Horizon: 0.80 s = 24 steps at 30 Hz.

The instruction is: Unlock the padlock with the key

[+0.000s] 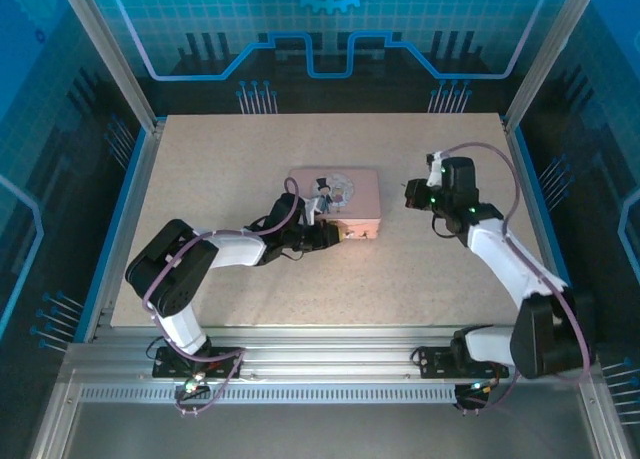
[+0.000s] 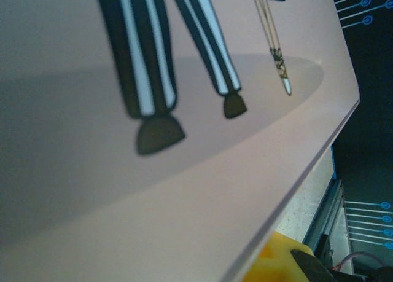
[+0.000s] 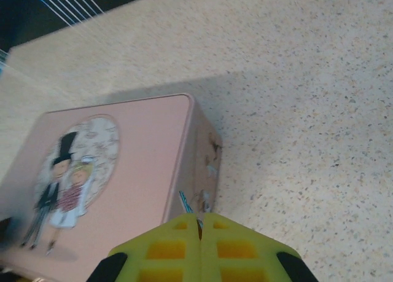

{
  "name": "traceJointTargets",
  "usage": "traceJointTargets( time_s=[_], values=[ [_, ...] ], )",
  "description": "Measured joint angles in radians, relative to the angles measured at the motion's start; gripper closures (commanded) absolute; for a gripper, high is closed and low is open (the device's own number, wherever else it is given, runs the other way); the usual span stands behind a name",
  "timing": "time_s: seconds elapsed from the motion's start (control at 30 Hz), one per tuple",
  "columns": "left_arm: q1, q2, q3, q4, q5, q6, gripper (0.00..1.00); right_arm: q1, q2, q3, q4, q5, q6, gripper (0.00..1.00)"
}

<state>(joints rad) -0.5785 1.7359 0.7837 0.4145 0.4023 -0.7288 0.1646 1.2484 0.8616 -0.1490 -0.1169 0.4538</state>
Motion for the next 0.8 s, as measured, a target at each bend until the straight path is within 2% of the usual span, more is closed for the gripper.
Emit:
traceJointTargets(
  time_s=[0.4,0.8],
  values=[
    [0.0,0.0,0.058,-0.057,0.0,-0.032,1.0,-0.003,-0.369,-0.212,-0.005,-0.181,0.14,1.0],
    [0.0,0.0,0.064,-0.067,0.006,-0.054,1.0,0.033,-0.573,-0.38,0.028,-0.293,0.318,1.0]
  ],
)
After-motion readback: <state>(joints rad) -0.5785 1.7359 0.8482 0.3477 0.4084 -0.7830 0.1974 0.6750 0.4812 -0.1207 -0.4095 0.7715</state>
